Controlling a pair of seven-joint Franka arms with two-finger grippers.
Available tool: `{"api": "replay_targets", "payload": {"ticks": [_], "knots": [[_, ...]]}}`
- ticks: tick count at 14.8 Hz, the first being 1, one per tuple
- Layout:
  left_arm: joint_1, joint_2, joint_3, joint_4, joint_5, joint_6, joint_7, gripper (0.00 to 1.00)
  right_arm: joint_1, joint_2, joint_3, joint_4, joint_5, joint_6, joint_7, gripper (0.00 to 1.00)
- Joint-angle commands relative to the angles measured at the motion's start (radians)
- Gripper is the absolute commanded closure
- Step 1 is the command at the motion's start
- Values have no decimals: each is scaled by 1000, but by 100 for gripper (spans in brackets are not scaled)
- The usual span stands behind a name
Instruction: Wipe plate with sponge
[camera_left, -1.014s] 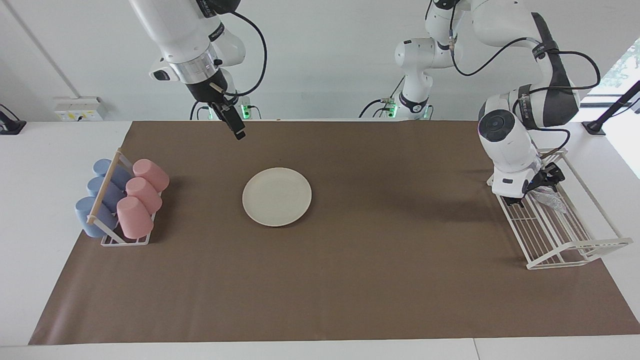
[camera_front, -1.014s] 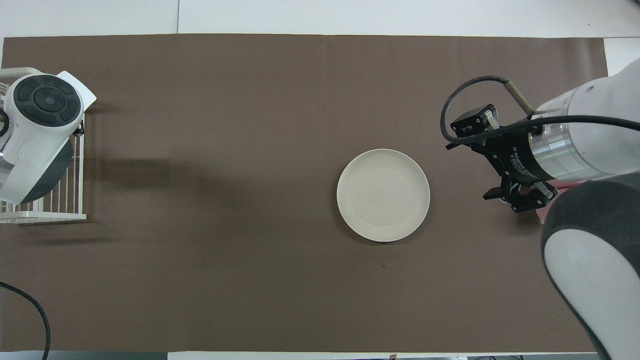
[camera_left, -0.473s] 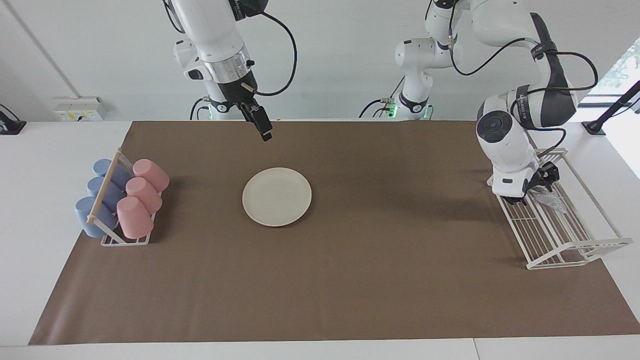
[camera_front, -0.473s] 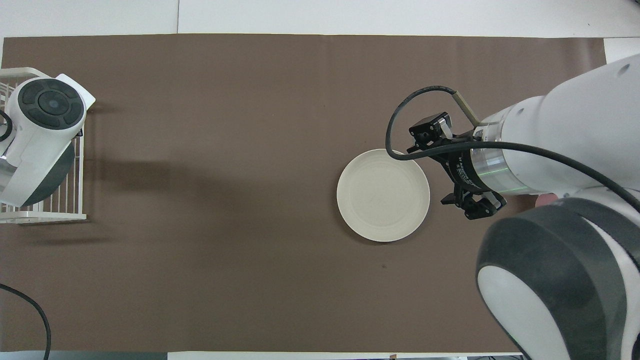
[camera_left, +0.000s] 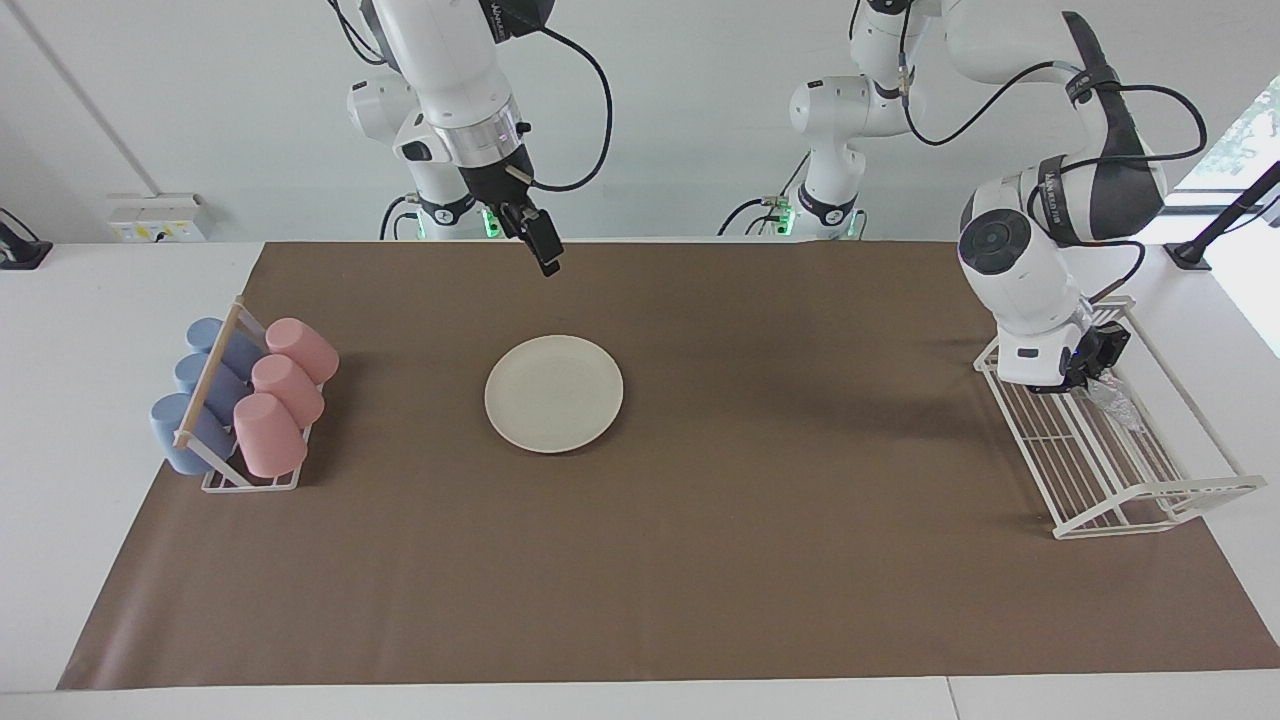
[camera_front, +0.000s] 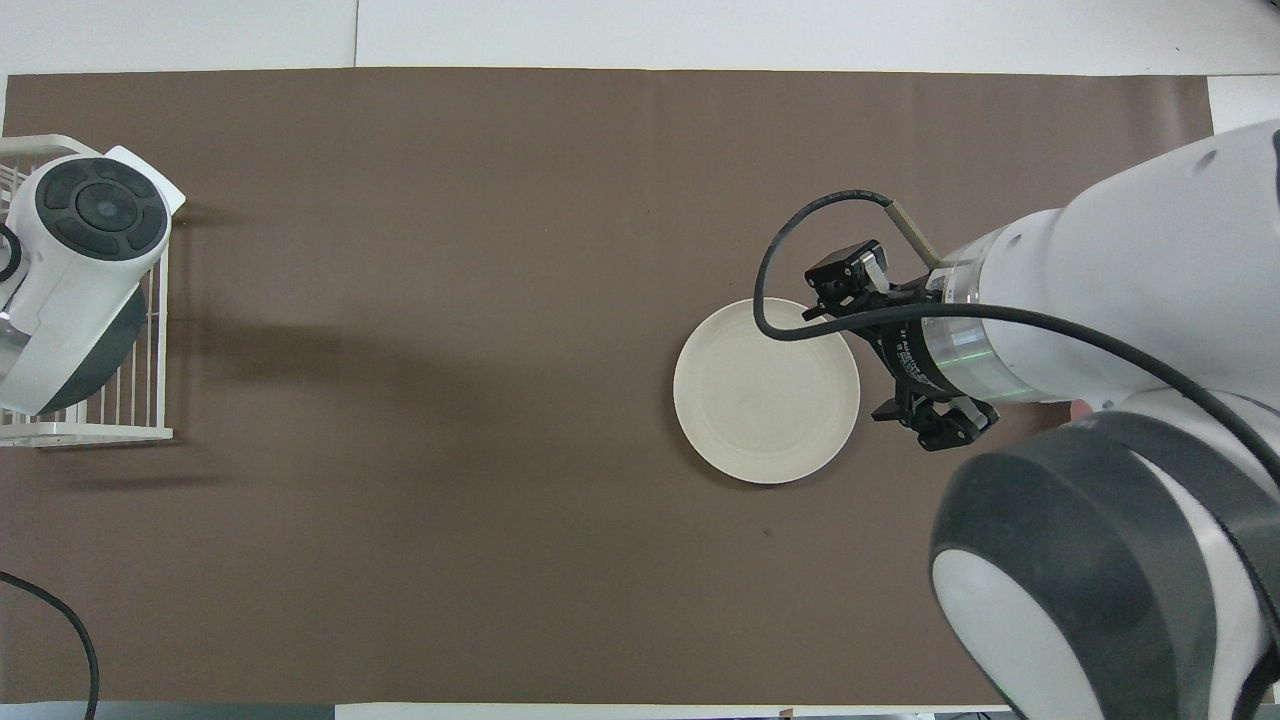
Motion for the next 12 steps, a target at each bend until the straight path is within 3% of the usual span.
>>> {"api": "replay_targets", "payload": {"ticks": [1, 3, 7, 9, 12], "knots": [[-10, 0, -9, 110, -86, -105, 102, 100, -8, -31, -1, -41, 14, 36, 21, 0], [-10, -5, -9, 201, -292, -182, 153, 100, -2, -26, -1, -38, 16, 97, 39, 0], [-3, -13, -13, 327, -711, -347, 153, 100, 9, 4, 1, -5, 14, 110, 67, 0], [5, -14, -6, 363, -938, -398, 147, 100, 52, 70, 1, 67, 3, 110, 174, 0], [43, -26, -2, 340, -1204, -404, 156, 100, 136, 210, -2, 214, -10, 102, 329, 0]]}}
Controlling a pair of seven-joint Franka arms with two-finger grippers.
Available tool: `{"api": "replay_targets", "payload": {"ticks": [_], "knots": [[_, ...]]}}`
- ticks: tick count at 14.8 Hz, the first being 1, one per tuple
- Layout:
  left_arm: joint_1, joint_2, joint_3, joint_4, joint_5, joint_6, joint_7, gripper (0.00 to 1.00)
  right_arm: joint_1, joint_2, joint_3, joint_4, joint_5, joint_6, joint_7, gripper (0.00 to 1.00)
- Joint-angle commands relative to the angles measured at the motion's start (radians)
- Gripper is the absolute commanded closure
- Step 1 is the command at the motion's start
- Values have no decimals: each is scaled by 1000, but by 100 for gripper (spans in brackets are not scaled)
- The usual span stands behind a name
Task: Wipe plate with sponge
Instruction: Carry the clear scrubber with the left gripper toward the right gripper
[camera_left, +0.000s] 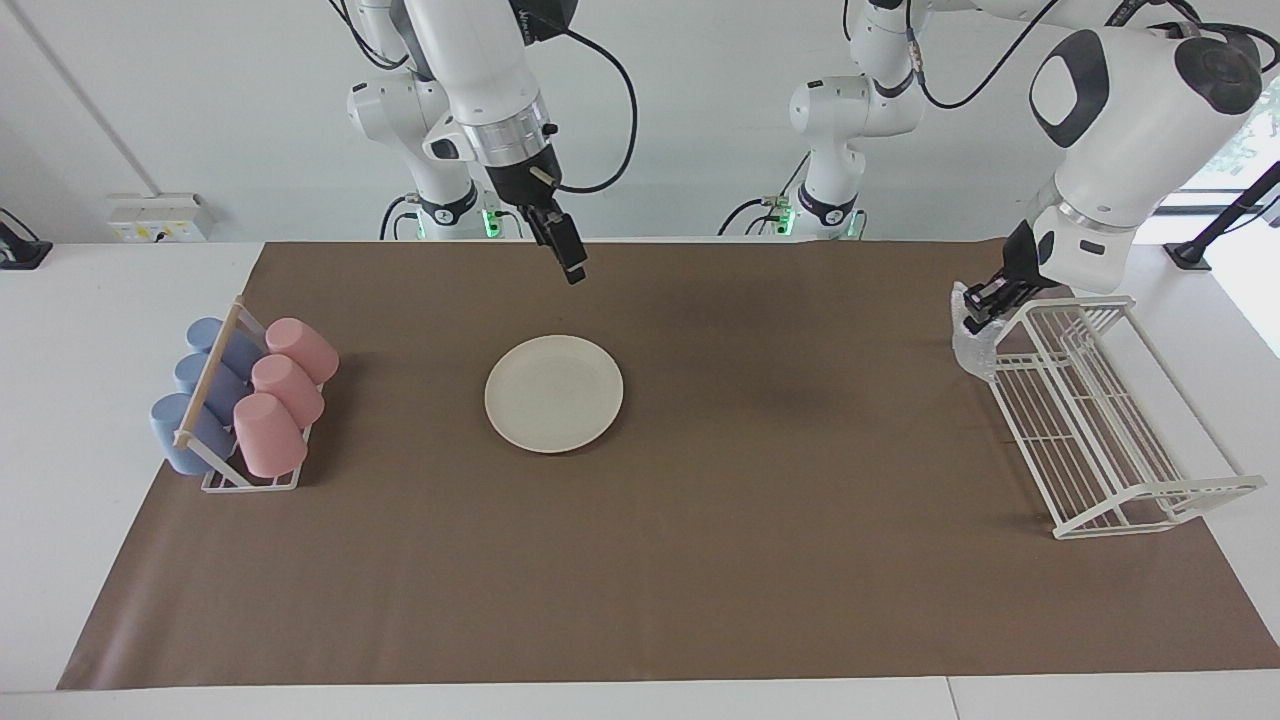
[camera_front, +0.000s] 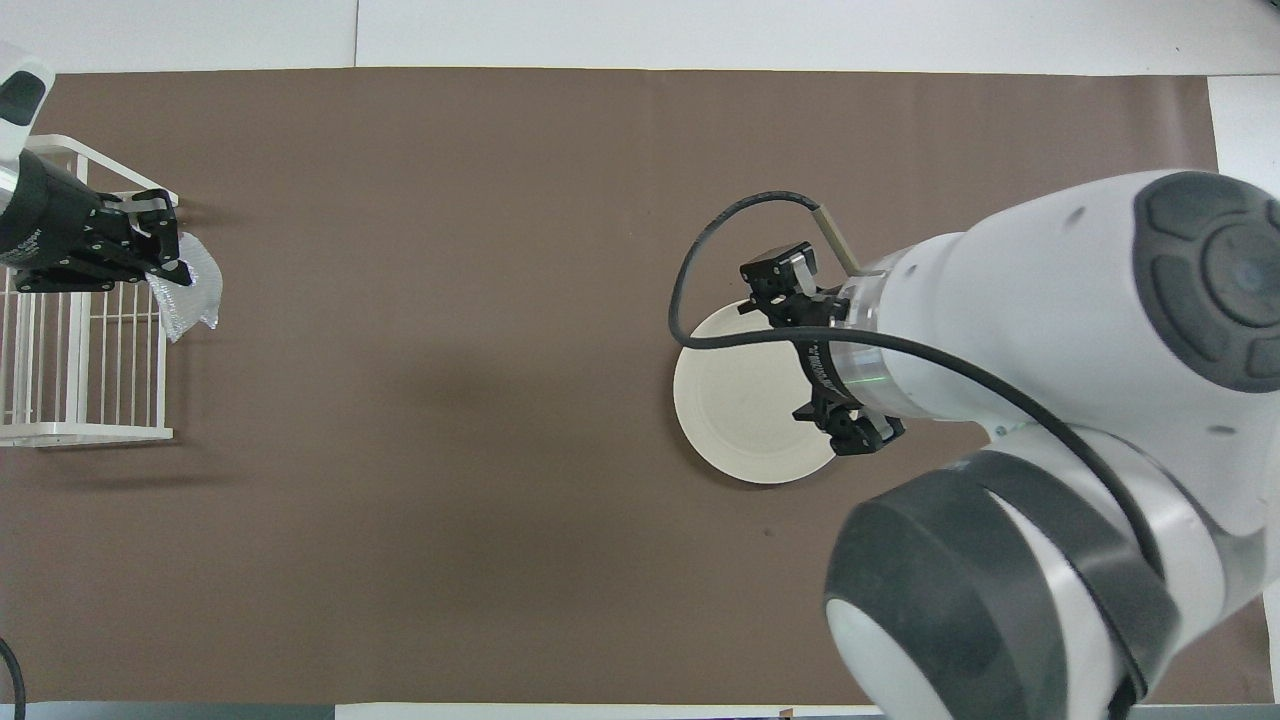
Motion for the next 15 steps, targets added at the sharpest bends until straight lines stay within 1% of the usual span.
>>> {"api": "replay_targets", "payload": {"ticks": [1, 3, 4, 5, 7, 9, 10, 11, 12, 15], "knots": [[40, -14, 2, -24, -195, -31, 19, 100, 67, 154, -2, 143, -15, -3, 108, 0], [36, -37, 0, -75, -297, -27, 26, 100, 71, 164, 0, 114, -22, 1, 109, 13], [35, -56, 0, -119, -352, -19, 54, 100, 71, 162, 2, 108, -17, -8, 108, 10], [35, -82, 2, -171, -415, -10, 101, 100, 73, 161, 2, 110, -9, -5, 111, 0], [35, -131, 0, -289, -520, 16, 202, 100, 94, 161, 0, 107, -18, 1, 131, 0], [35, -151, 0, -381, -645, 15, 308, 100, 110, 161, 0, 119, -28, 12, 198, 0], [35, -153, 0, -418, -706, 12, 353, 100, 132, 162, 0, 104, -32, 91, 279, 0], [35, -156, 0, -455, -761, 12, 396, 100, 134, 159, 2, 79, -34, 160, 337, 0], [32, -160, 0, -505, -818, 15, 454, 100, 140, 156, 2, 61, -32, 193, 391, 0], [21, -159, -7, -619, -961, 45, 580, 100, 142, 151, 6, 54, -29, 184, 434, 0]]}}
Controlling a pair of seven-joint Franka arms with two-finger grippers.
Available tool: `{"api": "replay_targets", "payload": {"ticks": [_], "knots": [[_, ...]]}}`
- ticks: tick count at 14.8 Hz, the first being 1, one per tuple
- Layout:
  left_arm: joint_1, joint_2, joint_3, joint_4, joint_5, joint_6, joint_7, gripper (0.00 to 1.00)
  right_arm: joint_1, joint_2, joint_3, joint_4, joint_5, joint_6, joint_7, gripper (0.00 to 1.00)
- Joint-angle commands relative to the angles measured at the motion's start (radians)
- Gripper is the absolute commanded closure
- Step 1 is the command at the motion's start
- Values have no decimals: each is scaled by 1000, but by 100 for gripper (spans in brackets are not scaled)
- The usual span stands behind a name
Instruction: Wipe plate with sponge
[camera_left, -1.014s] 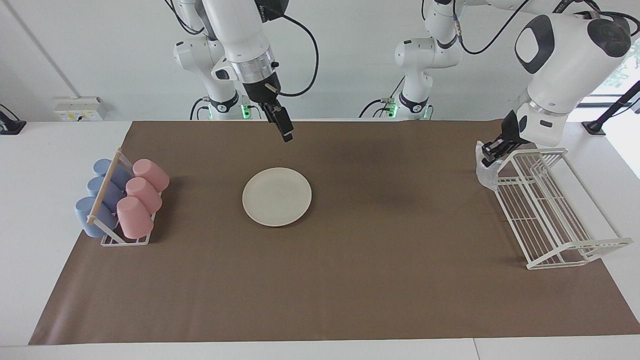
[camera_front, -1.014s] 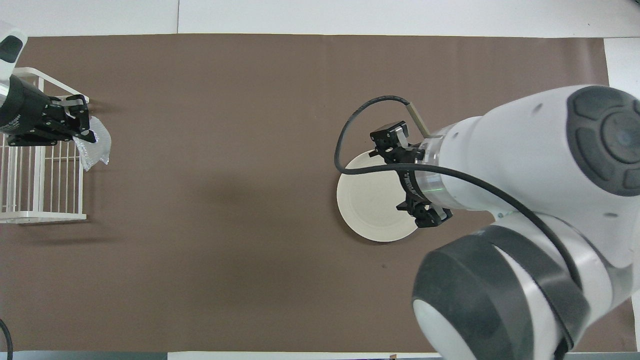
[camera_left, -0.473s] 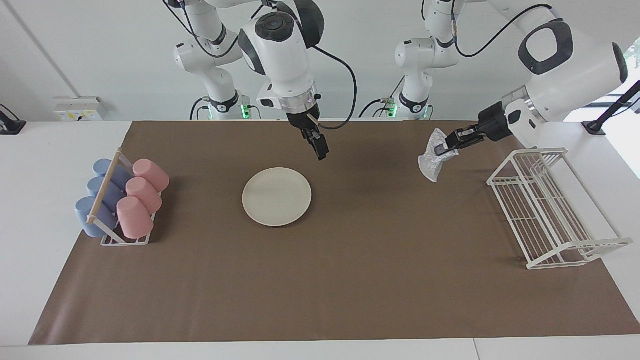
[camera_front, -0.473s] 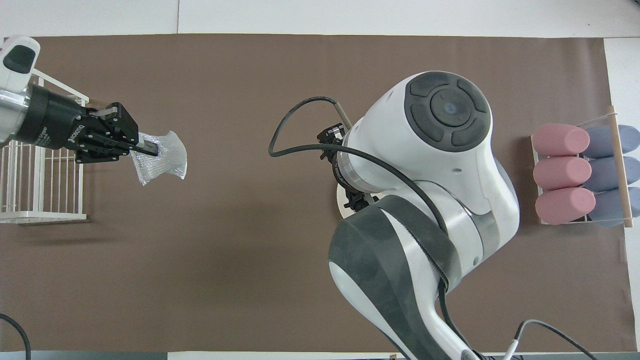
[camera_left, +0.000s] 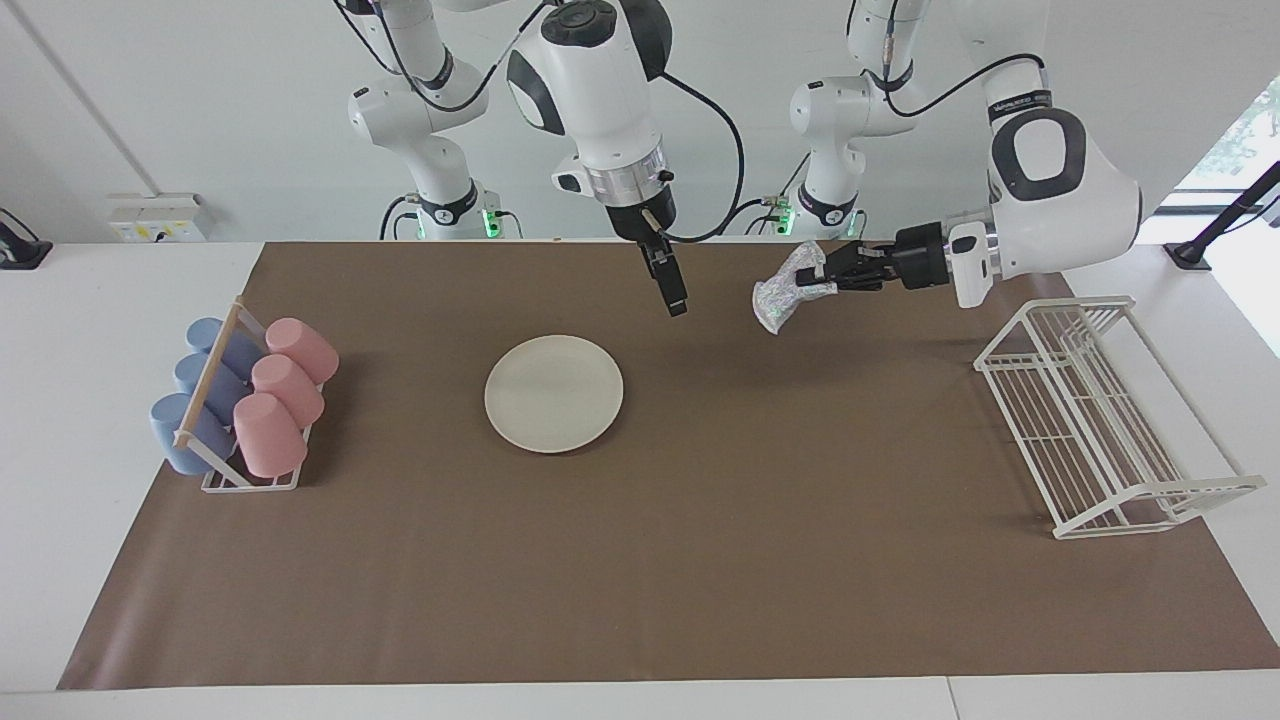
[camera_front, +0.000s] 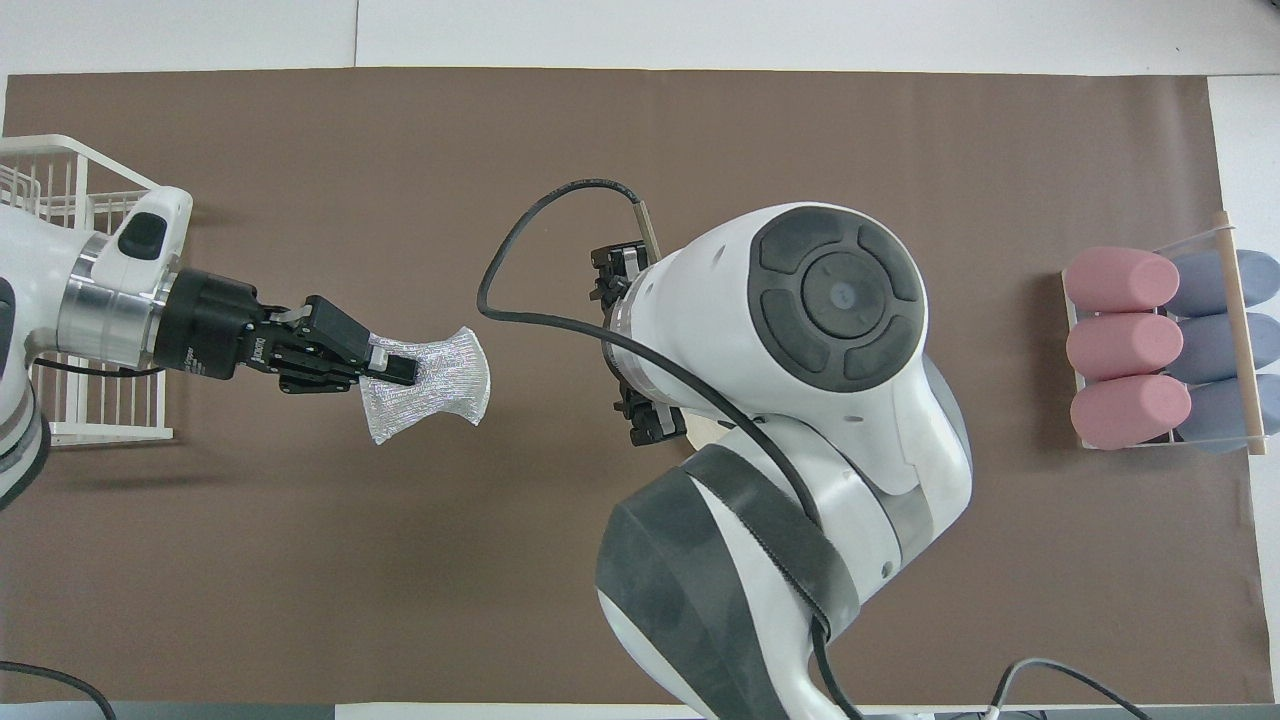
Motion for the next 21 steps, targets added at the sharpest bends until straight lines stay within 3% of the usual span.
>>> {"api": "replay_targets", "payload": {"ticks": [1, 9, 12, 18, 21], "knots": [[-18, -45, -3, -159, -134, 65, 151, 100, -2, -15, 5, -30, -14, 18, 44, 0], [-66, -39, -8, -288, -311, 108, 308, 100, 113, -55, 8, -154, -5, 53, 128, 0], [-69, -38, -6, -288, -321, 99, 308, 100, 108, -54, 10, -166, 18, 59, 128, 0], [-69, -39, -6, -290, -321, 87, 315, 100, 111, -49, 10, -215, 34, 225, 125, 0], [-69, -39, -5, -290, -321, 78, 314, 100, 117, -37, 10, -229, 34, 246, 127, 0]]}}
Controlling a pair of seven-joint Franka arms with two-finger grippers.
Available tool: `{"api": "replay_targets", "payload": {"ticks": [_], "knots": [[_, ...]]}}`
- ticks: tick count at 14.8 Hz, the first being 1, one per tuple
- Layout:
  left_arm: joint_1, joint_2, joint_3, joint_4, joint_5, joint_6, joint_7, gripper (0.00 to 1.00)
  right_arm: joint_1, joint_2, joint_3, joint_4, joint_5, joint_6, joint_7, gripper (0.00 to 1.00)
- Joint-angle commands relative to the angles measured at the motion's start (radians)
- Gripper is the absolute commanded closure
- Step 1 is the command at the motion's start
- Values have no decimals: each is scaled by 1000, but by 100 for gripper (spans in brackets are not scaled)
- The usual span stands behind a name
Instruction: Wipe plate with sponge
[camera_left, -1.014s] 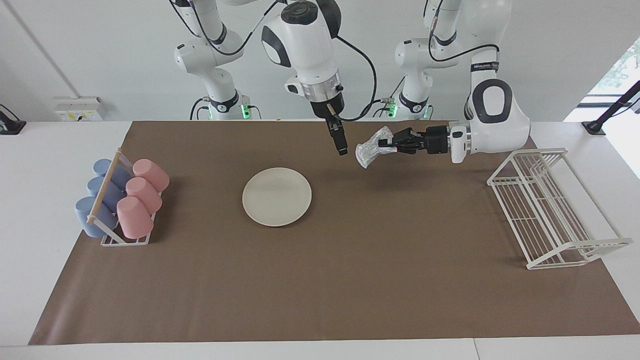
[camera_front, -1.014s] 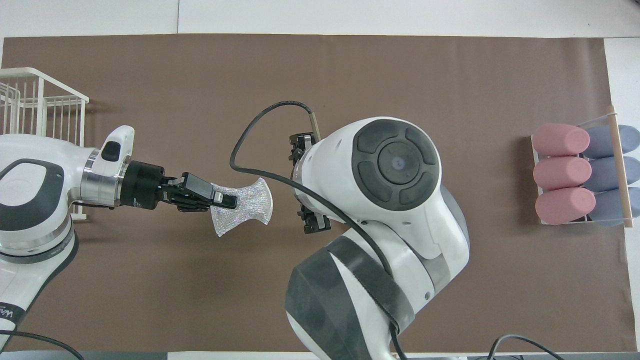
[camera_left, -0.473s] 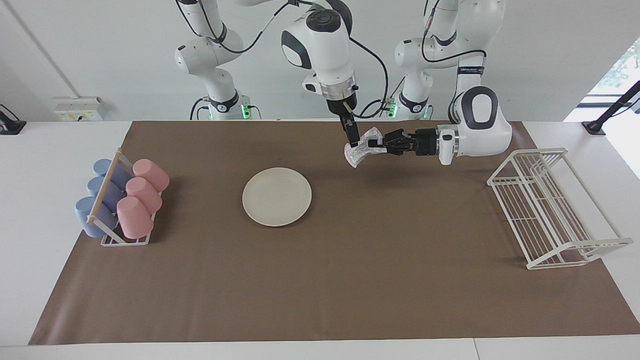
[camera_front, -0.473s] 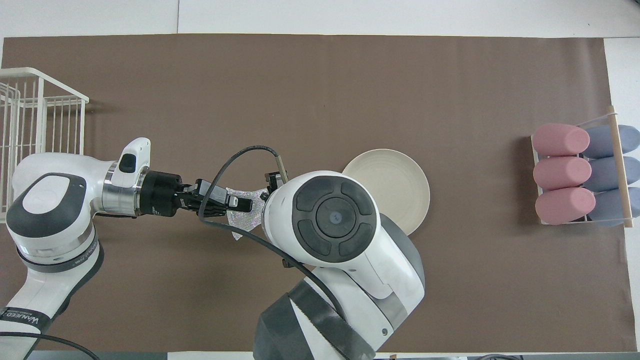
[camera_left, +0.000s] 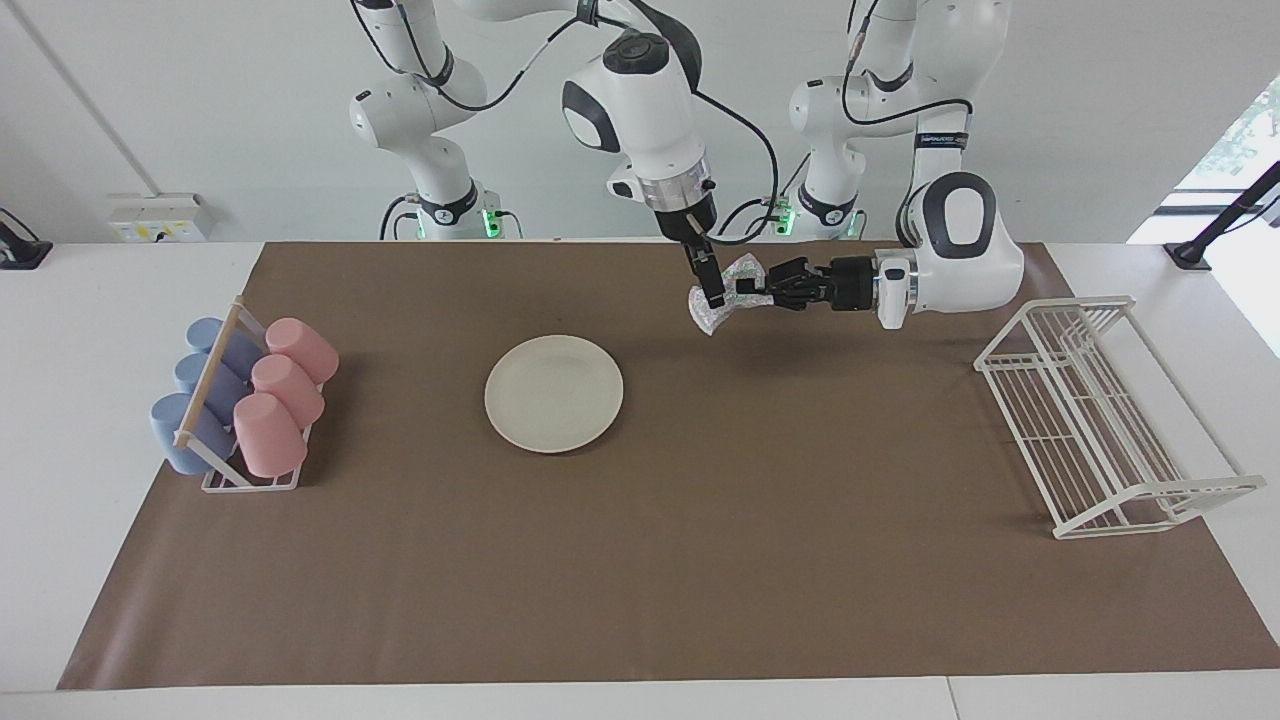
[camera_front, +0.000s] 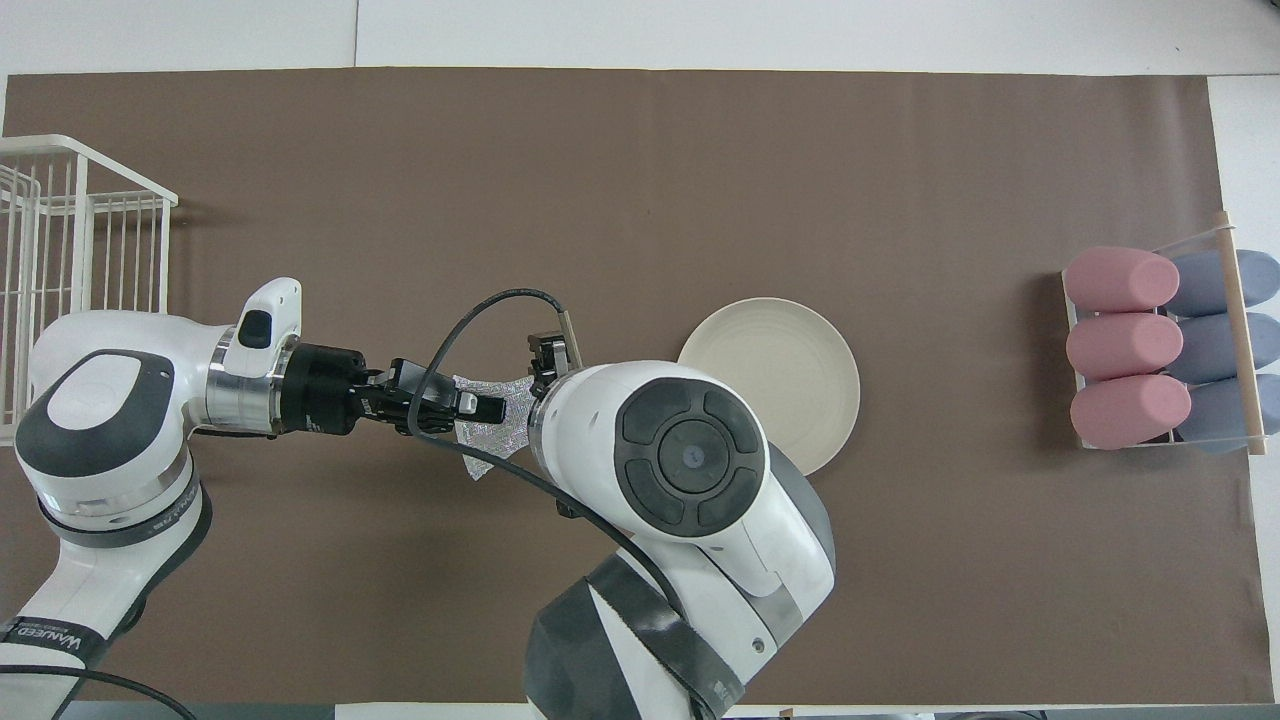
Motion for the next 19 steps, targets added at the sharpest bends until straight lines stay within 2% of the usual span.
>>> {"api": "replay_targets", "payload": {"ticks": [1, 6, 8, 13, 14, 16, 17, 19], "knots": [[-12, -35, 11, -34, -22, -5, 17, 100, -5, -14, 6, -35, 21, 23, 10, 0], [-10, -35, 14, -34, -19, -13, 18, 100, -4, -12, 6, -43, 21, 49, 12, 0], [-10, -35, 14, -34, -18, -13, 20, 100, -1, -12, 8, -60, 21, 107, 12, 0], [-4, -35, 16, -36, -12, -26, 20, 100, 15, -12, 8, -62, 25, 116, 15, 0], [-4, -35, 16, -34, -10, -26, 20, 100, 15, -12, 8, -62, 27, 116, 15, 20], [-4, -35, 16, -34, -10, -25, 20, 100, 22, -12, 6, -62, 25, 124, 13, 87], [-4, -35, 16, -34, -10, -26, 20, 100, 25, -12, 6, -62, 25, 126, 15, 100], [-4, -35, 16, -34, -9, -26, 20, 100, 24, -12, 6, -62, 27, 127, 15, 100]]}}
